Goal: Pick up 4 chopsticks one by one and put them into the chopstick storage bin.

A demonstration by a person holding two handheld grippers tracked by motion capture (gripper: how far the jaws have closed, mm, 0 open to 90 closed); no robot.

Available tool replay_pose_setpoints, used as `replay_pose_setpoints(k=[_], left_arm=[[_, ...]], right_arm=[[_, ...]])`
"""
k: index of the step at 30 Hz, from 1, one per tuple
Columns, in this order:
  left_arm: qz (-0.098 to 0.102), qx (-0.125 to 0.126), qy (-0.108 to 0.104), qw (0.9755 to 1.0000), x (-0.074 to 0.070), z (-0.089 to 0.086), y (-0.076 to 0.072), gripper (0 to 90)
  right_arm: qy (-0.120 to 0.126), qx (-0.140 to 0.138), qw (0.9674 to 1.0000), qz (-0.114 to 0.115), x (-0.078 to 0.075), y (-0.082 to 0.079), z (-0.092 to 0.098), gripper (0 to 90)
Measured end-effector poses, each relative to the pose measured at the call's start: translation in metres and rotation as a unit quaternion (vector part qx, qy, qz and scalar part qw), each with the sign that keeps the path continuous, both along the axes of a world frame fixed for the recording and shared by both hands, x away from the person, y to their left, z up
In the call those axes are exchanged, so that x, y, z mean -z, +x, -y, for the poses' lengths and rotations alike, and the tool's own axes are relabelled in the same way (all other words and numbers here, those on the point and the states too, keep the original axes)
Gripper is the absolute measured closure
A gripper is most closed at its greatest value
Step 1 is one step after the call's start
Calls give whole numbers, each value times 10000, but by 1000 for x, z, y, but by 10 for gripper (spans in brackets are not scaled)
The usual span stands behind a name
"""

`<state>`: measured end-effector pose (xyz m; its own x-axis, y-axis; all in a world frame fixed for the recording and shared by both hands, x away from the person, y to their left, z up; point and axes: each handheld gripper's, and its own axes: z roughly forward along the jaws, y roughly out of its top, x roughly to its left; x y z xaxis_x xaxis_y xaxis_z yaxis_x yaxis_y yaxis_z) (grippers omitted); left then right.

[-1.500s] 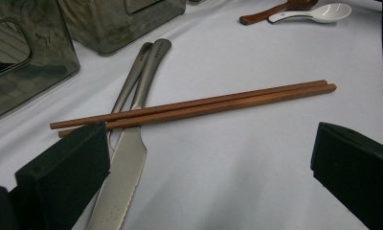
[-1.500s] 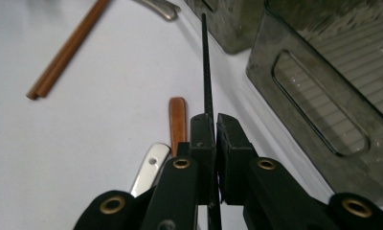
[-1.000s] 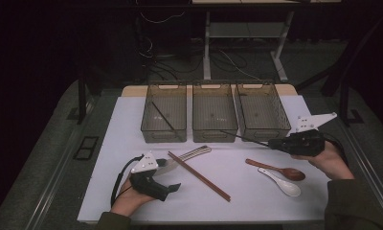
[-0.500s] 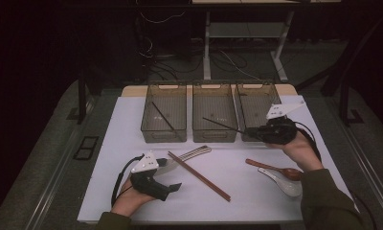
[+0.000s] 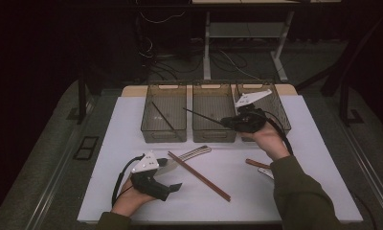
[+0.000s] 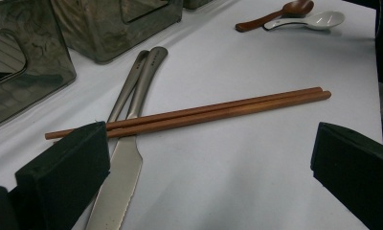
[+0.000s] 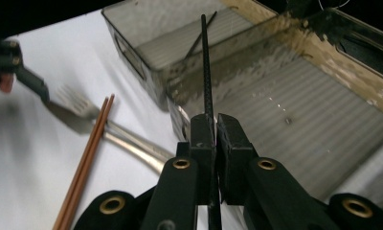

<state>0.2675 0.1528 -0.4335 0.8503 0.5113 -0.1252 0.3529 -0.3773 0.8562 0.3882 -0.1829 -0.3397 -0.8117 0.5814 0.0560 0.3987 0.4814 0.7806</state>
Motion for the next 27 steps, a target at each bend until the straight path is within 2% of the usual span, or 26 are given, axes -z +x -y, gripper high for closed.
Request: replay_pose_setpoints(k=[3,8,9,12,15,19,21,27], left_arm=[[6,13,7,10000,0,0,0,0],[4,53,29,10000,-1,0,0,0],[-11,12,-48,10000,0,1,0,0],[-4,33,-32,10000,-1,0,0,0],[-9,25,-82,10000,0,0,0,0],[6,57,-38,10000,-1,0,1,0],[-13,33,-98,9999,0,1,0,0],[-18,42,-92,9999,-1,0,0,0]], right_arm=[[42,32,10000,-4,-2,7,-14,853],[-41,122,9999,-44,-5,20,-40,853],[-51,143,9999,-52,-5,22,-45,853],[-74,191,9998,-64,-5,29,-59,853],[-101,244,9996,-90,-2,37,-72,853],[-183,310,9993,-136,3,46,-89,853],[-198,332,9991,-152,6,51,-98,853],[-422,570,9971,-259,16,67,-126,852]])
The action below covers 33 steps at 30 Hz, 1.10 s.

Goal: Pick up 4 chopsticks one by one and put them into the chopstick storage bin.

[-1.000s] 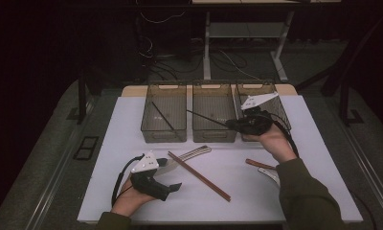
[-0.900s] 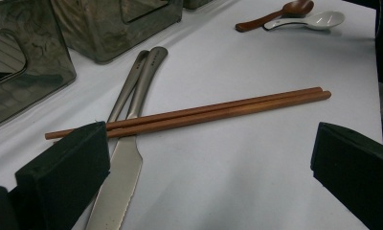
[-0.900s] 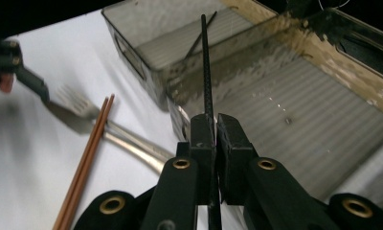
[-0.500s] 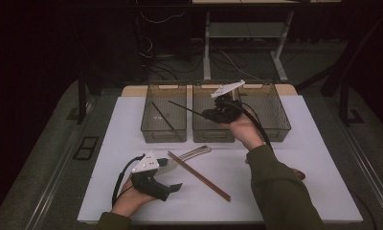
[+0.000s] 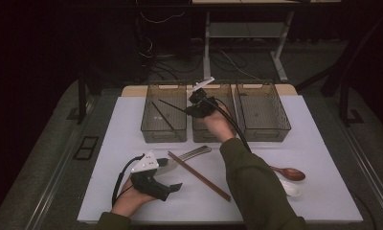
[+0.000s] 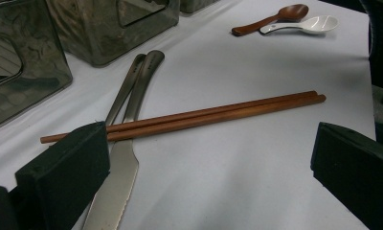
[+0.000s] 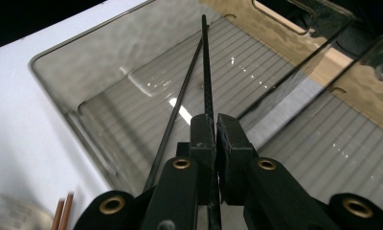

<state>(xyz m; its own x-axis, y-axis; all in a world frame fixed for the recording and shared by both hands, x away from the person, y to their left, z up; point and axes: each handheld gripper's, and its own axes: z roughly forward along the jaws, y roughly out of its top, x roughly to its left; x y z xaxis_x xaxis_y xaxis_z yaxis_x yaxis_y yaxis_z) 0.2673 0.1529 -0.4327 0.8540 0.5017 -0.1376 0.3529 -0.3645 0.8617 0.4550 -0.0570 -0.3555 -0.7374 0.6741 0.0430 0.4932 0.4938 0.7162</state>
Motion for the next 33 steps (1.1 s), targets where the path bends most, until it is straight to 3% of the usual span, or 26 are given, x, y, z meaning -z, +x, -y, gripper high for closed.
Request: replay_pose_setpoints(k=[8,15,25,28,33], left_arm=[[30,25,0,10000,-1,-1,1,0],[24,40,-19,10000,-1,-1,1,0],[41,59,-7,10000,-1,-1,1,0],[41,63,-2,10000,-1,0,1,0],[34,60,12,10000,-1,1,0,0]], right_arm=[[-135,151,9997,-105,10,17,-34,852],[-121,236,9996,-114,20,23,-52,842],[132,137,9998,-6,11,16,-48,511],[202,56,9998,64,7,11,-42,467],[370,-64,9993,-61,4,3,-30,388]])
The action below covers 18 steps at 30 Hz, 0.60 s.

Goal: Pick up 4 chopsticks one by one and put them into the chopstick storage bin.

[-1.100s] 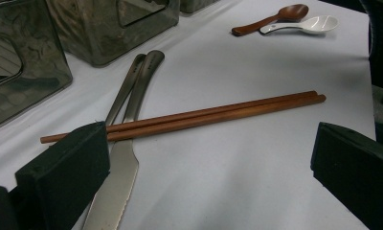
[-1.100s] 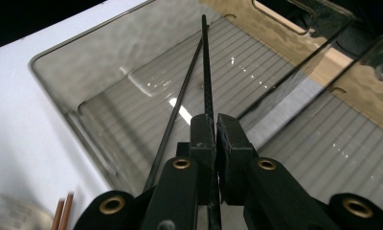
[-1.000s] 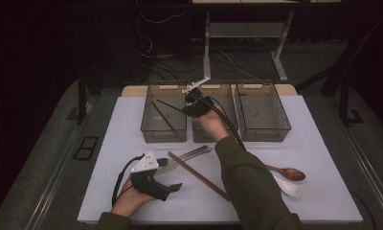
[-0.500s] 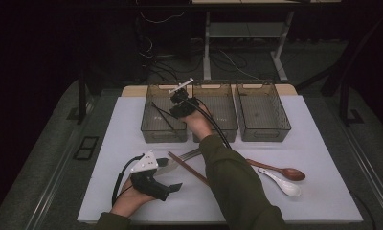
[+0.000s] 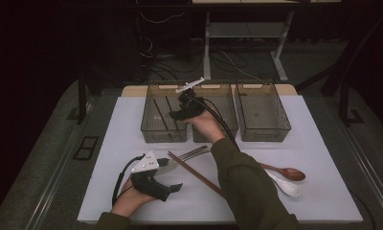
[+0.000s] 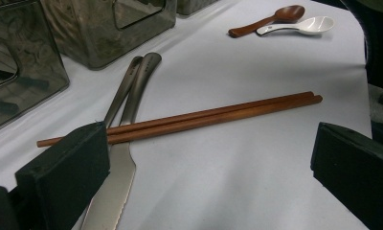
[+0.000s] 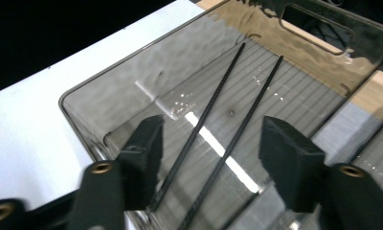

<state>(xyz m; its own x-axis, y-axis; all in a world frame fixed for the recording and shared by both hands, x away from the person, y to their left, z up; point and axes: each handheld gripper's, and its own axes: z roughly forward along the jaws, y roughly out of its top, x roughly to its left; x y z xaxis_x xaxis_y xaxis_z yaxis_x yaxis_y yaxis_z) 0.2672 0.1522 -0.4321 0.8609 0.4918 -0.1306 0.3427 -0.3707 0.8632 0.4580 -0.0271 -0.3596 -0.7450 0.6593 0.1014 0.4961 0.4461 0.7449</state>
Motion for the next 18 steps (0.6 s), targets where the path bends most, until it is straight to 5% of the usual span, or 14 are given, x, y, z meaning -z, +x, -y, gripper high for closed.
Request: replay_pose_setpoints(k=[18], left_arm=[[9,22,72,10000,1,1,1,0]], right_arm=[[225,-76,9993,291,-2,-50,66,285]])
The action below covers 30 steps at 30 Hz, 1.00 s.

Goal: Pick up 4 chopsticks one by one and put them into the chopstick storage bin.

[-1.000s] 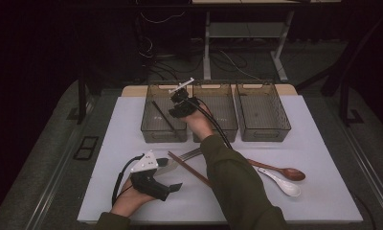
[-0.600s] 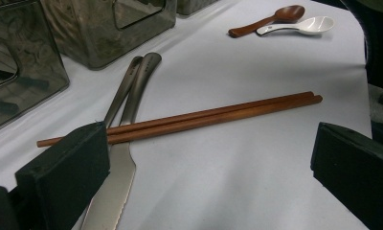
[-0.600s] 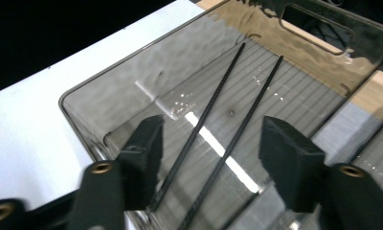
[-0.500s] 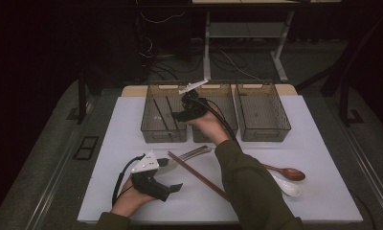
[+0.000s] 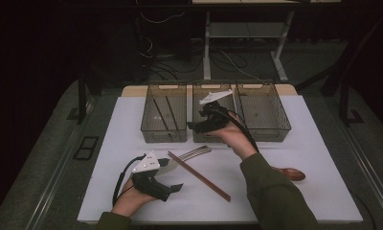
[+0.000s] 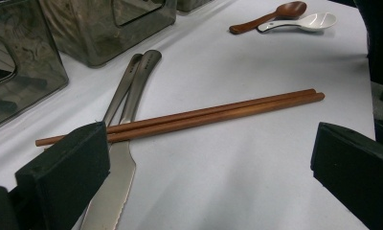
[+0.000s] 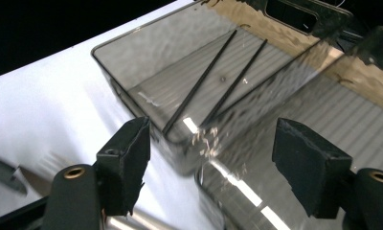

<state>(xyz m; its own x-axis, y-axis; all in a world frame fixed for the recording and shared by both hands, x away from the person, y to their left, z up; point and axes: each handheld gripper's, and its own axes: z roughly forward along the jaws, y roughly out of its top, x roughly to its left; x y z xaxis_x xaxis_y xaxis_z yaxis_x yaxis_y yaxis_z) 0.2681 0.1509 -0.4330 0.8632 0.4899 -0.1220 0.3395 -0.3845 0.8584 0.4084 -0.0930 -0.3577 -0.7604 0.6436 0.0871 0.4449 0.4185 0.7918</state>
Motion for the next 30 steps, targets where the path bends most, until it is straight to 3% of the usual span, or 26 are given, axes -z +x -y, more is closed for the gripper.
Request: replay_pose_setpoints(k=[9,21,22,27,30], left_arm=[[-4,5,30,10000,0,0,1,0],[-36,-19,7,10000,1,2,2,0],[-36,-16,12,10000,1,2,2,0],[-29,-15,9,10000,0,2,2,0],[-25,-29,14,10000,0,2,2,0]], right_arm=[[348,147,9993,-67,10,-26,42,246],[462,353,9983,-9,27,-59,99,221],[461,356,9982,-109,27,-60,104,216],[559,411,9974,-167,29,-69,123,195],[521,442,9976,-64,31,-80,134,195]])
